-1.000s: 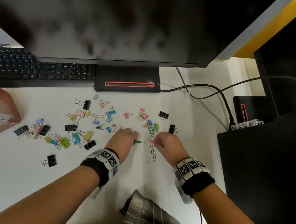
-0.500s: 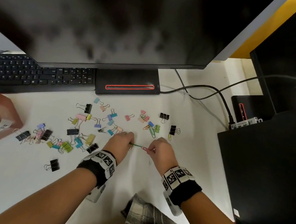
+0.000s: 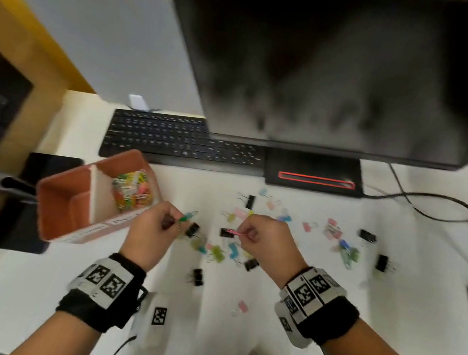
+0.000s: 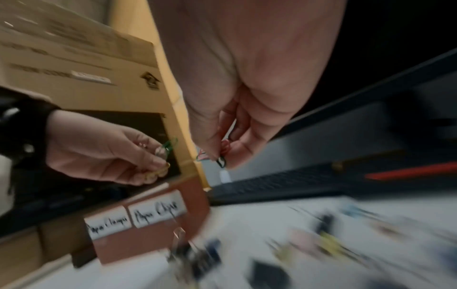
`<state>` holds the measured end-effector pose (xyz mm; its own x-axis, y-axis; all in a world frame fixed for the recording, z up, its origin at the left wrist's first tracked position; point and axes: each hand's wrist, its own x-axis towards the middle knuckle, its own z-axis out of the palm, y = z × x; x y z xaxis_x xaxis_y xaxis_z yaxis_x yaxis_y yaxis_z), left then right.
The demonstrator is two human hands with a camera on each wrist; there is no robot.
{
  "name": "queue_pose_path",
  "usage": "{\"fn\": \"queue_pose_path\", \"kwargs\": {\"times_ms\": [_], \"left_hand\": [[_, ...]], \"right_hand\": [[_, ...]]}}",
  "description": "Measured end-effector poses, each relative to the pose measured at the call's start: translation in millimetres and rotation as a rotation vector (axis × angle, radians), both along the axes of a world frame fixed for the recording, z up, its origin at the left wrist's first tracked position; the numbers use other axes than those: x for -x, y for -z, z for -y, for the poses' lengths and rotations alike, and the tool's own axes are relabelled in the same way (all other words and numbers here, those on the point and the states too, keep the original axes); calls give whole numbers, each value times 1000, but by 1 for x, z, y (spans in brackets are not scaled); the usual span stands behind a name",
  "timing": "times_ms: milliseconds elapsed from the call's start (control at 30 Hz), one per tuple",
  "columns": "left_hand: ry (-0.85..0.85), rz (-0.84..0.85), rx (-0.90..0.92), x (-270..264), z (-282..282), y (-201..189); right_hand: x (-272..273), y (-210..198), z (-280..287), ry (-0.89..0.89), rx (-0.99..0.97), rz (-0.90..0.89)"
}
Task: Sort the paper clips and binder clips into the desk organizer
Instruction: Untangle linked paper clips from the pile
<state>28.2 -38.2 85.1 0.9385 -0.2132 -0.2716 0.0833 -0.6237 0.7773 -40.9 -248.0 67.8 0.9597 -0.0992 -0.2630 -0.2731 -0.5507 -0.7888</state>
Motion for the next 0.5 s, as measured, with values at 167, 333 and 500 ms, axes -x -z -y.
{"fn": "queue_pose_path", "kwargs": {"times_ms": [167,333,500], "left_hand": [[-219,56,-118,-60,-97,-23],[-171,-19,-237,-95,-109,-14],[66,36,-375,-97,-88,-25]], "right_hand": [[-99,-37,-116,-190,-79,159],[-162,-25,-186,-269,80,35],[-137,-19,-157,-223,-8,114]]}}
